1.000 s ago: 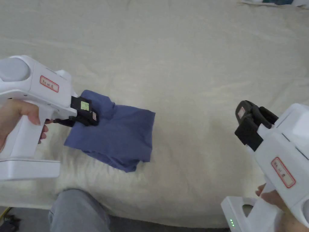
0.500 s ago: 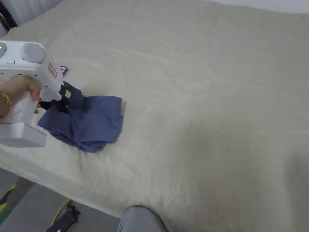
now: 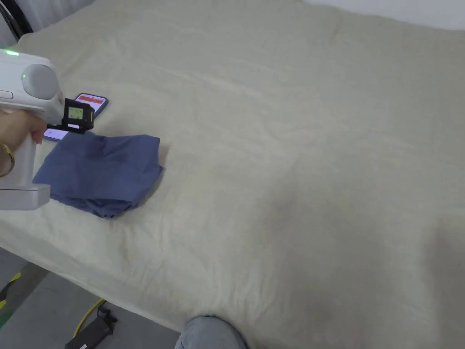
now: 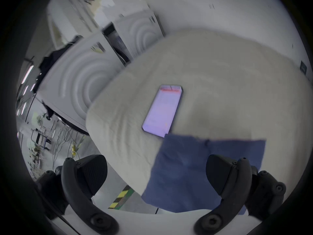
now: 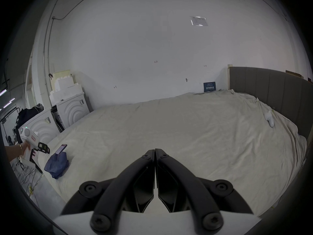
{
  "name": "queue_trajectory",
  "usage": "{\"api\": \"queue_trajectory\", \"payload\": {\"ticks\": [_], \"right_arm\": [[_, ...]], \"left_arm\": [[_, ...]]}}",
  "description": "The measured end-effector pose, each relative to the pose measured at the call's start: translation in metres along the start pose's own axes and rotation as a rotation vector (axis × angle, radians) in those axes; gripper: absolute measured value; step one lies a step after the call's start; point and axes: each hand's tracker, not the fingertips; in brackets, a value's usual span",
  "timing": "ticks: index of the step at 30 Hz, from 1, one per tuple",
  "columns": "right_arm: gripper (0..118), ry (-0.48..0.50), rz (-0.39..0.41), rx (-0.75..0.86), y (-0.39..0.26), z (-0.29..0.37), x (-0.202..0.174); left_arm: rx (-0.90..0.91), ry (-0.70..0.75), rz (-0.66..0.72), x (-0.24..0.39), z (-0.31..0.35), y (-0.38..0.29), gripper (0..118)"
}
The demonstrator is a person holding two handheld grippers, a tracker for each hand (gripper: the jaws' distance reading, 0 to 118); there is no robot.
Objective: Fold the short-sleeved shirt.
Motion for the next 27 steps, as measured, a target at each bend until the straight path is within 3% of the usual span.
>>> {"api": "queue_trajectory", "payload": {"ticks": [6,15,19,27], "right_arm": [[0,-0.003,0.031,0.045,0.014,0.013,0.018],[0,-0.03,0.102,0.126,0.044,0.039,0.046],[0,-0.029,0.103,0.142,0.055,0.049,0.064],[0,-0.056,0.132,0.167,0.071,0.06,0.093]], "left_arm": [[0.306,-0.108,0.02,0.016,0.092,0.009,118],[0.649,-0.397,0.084,0.109,0.223,-0.018,118],[0.719,-0.561,0.044,0.157,0.261,-0.043,118],[0.787,-0.649,0.002,0.233,0.312,-0.098,115]]}}
